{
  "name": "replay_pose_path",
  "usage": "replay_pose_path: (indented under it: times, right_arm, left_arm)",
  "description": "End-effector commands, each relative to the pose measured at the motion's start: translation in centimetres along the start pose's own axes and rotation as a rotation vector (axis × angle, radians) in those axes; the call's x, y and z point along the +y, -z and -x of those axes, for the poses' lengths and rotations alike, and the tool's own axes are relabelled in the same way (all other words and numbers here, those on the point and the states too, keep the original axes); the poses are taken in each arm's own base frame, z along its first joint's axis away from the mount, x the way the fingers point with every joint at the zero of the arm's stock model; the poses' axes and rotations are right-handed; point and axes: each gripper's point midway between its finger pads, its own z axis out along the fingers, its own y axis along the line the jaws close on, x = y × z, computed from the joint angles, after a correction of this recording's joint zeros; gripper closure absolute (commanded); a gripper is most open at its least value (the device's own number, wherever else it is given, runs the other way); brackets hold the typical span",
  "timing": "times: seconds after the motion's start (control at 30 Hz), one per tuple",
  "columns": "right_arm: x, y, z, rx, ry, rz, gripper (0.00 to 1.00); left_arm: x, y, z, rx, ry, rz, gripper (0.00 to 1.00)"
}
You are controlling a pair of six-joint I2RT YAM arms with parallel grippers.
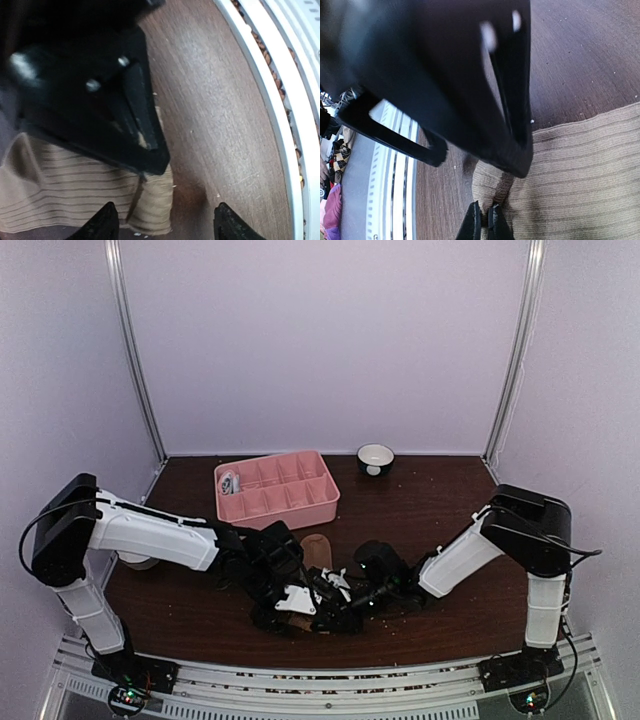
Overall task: Roll the socks
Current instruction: Roll the sock at the center of the board.
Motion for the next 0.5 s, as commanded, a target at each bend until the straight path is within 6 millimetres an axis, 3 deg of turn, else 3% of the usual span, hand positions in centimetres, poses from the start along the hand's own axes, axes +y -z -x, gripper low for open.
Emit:
replay_pose_path:
  times: [0.0,0.3,0.47]
  right_arm:
    - [-3.8,1.6,-14.7,0.406,-0.332,-0.194,1.0]
    - [-3.8,1.4,-14.7,0.402,-0.347,-0.188,1.0]
    - [-3.8,1.4,-14.9,0.405,-0.361,-0.183,1.0]
  left_arm:
    - [0.8,-0.8,0.2,0.007,-0.009,0.028,0.38]
    - [1.6,-1.9,-0.6,0.044,0.011,0.061,0.57]
    - [1.6,-2.1,-0.7,0.063,-0.002,0.08,0.57]
